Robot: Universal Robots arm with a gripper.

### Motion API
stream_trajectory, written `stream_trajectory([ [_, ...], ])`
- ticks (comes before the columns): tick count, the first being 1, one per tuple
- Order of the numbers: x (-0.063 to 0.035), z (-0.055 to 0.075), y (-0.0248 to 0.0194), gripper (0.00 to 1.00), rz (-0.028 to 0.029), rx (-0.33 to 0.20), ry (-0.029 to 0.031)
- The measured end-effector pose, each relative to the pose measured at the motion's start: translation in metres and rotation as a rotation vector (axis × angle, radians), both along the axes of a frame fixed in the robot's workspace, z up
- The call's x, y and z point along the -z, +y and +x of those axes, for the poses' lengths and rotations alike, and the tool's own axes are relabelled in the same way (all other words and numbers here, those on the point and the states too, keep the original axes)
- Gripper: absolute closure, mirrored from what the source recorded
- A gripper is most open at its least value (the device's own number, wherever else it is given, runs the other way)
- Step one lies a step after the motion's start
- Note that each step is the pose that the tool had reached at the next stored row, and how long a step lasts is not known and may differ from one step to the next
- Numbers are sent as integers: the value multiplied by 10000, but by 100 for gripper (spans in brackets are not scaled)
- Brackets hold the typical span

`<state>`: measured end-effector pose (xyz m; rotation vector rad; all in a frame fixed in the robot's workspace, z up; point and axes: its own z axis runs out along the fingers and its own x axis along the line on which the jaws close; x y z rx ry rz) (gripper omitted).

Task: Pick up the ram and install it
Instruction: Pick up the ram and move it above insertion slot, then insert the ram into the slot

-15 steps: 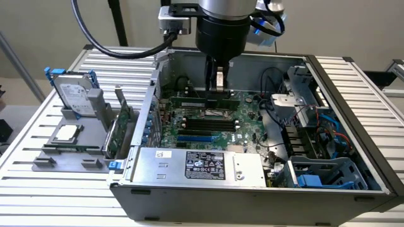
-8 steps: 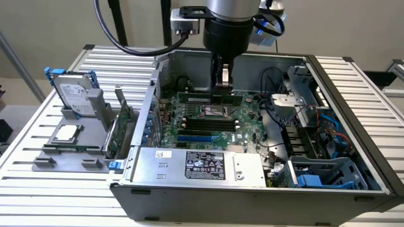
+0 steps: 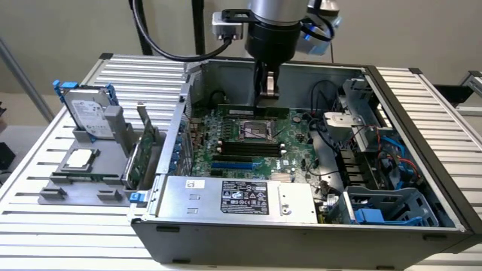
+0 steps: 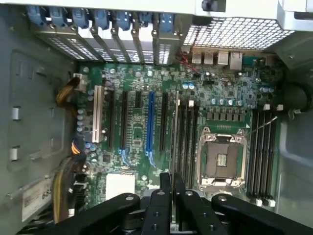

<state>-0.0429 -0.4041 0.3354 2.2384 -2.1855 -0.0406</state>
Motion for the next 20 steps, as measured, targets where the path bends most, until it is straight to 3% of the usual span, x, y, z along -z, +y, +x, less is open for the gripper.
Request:
stream_trajectory([
  [3,53,28,108,100,1,0,0],
  [6,109,55,181,100,2,0,-1],
  [20,122,56,191,100,1,4,0],
])
